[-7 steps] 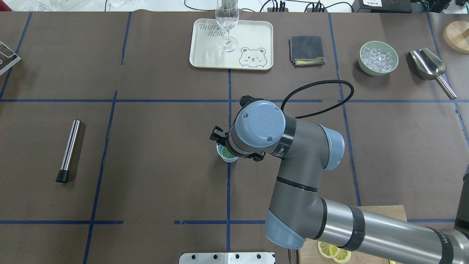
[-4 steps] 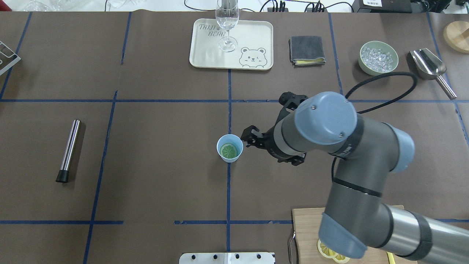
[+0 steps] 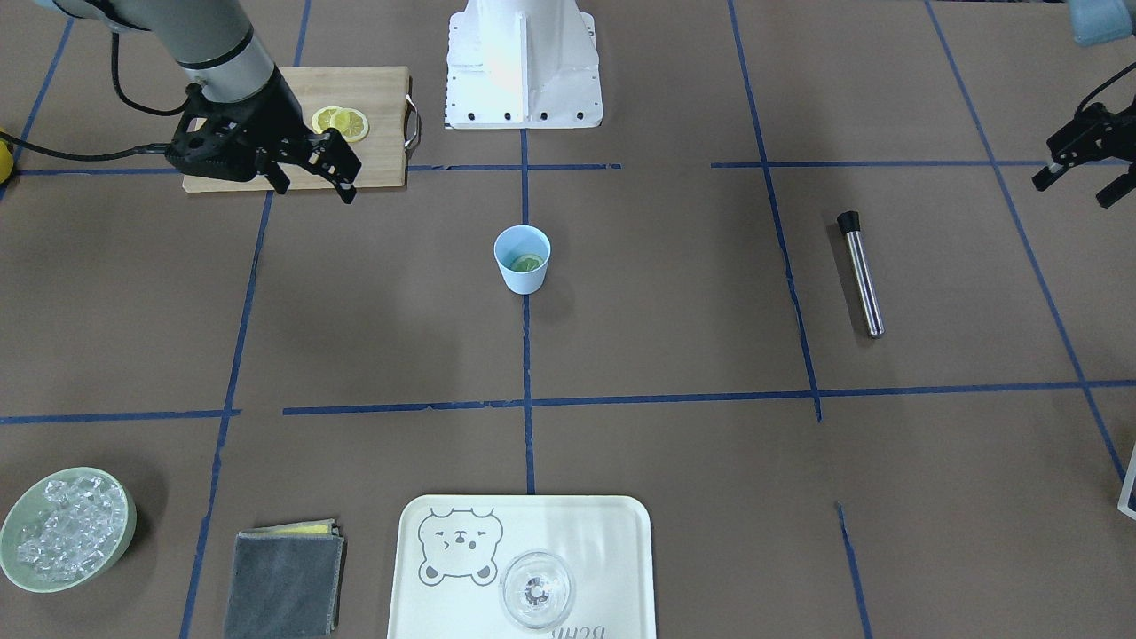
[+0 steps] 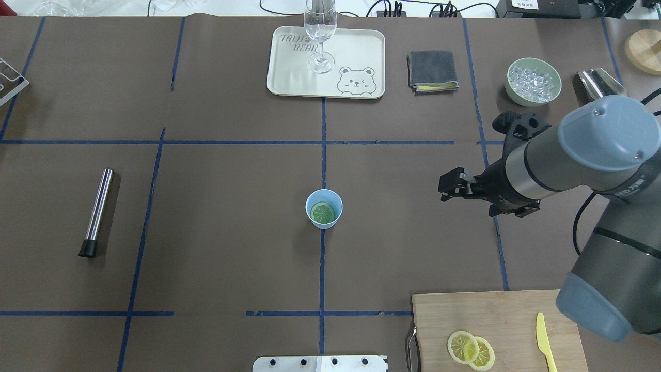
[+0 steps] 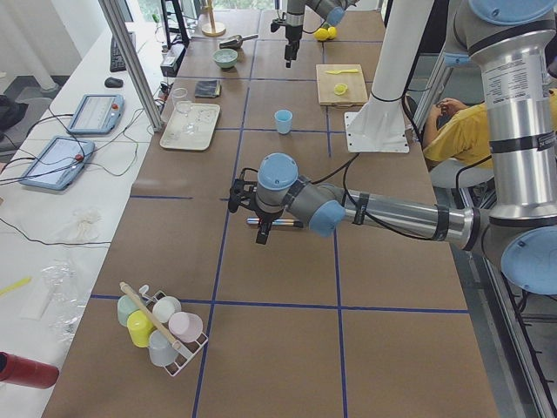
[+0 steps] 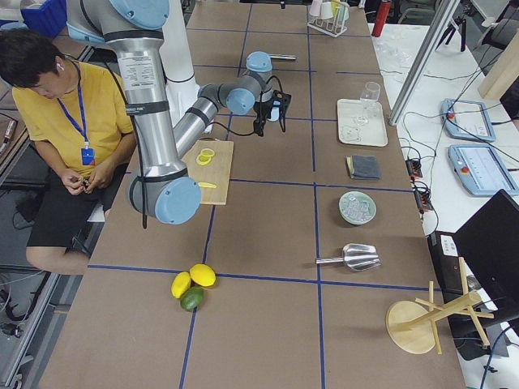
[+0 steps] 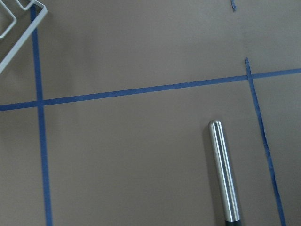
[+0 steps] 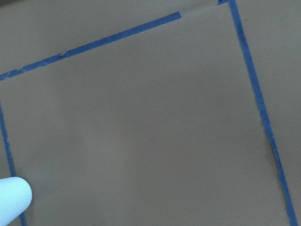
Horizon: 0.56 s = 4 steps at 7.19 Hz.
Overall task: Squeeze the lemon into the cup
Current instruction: 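Raise the right gripper from the cup while the left gripper reaches the muddler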
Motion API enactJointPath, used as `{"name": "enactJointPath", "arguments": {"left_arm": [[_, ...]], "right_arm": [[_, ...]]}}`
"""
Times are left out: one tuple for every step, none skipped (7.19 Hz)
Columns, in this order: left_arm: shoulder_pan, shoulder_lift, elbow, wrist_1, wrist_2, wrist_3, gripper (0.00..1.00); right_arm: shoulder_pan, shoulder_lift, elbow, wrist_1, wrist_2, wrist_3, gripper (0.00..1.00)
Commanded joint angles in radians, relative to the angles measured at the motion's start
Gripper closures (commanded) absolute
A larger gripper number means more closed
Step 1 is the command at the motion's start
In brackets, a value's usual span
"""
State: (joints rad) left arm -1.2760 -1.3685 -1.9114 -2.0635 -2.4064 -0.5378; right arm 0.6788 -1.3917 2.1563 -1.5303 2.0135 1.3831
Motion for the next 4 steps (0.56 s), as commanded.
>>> {"name": "enactJointPath", "arguments": {"left_arm": [[0.173,-0.071,0.050,-0.047,0.157,-0.233,0.00],[0.228,-0.146,0.119,-0.043,0.173,-0.313,0.01],[0.265,-0.167,0.133,-0.047,0.212,-0.353,0.07],[0.317,-0.176,0.150,-0.046,0.220,-0.356,0.09]], "right_arm": [[0.076,-0.085,0.004,0.001,0.014,-0.180,0.00],[0.099,-0.114,0.002,0.001,0.014,-0.237,0.00],[0.107,-0.125,0.002,0.001,0.013,-0.268,0.00],[0.107,-0.127,-0.006,0.001,0.013,-0.269,0.00]]}}
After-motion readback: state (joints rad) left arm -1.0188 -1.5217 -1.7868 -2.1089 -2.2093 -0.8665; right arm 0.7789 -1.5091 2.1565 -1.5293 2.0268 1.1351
